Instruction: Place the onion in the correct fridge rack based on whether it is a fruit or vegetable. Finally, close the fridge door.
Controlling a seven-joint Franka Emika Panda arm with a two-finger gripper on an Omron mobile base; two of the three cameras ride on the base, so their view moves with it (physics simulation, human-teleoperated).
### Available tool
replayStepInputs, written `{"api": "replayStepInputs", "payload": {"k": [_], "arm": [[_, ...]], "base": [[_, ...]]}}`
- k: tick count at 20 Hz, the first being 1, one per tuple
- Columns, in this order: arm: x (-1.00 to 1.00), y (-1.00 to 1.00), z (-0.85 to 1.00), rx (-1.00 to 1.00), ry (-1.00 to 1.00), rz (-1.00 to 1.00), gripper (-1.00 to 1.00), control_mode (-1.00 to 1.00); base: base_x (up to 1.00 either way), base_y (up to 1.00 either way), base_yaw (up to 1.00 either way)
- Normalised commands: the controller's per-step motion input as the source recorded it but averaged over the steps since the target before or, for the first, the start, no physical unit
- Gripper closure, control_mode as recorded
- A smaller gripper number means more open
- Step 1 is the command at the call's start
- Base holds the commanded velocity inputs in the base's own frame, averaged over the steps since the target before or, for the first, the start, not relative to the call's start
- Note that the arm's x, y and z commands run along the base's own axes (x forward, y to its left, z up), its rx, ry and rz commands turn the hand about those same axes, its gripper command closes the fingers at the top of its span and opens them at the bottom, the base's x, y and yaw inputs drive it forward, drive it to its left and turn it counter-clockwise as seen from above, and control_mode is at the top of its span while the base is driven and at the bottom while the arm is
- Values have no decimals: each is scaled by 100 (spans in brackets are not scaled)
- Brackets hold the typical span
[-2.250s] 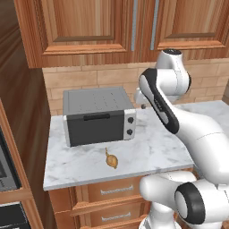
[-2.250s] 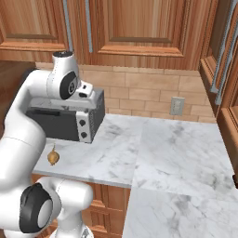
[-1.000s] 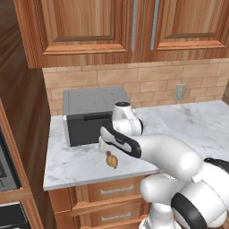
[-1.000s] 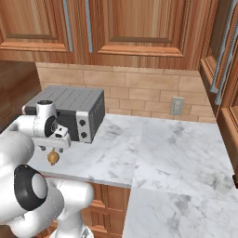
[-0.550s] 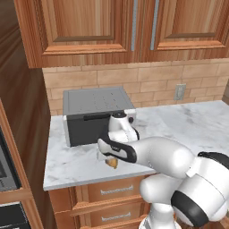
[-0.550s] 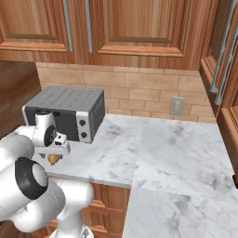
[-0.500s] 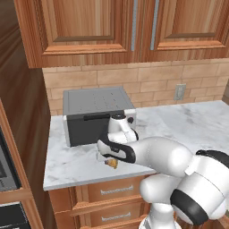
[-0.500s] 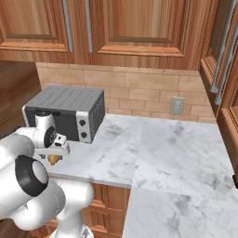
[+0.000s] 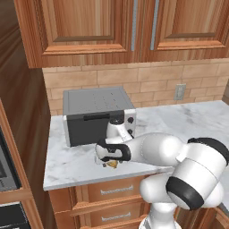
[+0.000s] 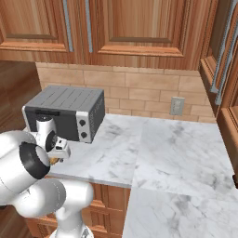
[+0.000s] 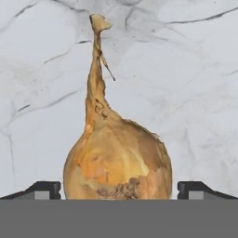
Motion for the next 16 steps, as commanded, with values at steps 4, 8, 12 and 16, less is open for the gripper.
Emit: {"api": "replayStepInputs", "payload": {"k": [4, 8, 12, 16], "arm": [[3, 0, -5, 0, 0, 0, 100, -100], [0, 0, 0, 0, 0, 0, 100, -100], [-29, 0, 12, 0, -5, 0, 100, -100], [-78, -14, 49, 0, -20, 0, 100, -100]], "base": [[0, 0, 0], [0, 0, 0], [0, 0, 0], [0, 0, 0]]}}
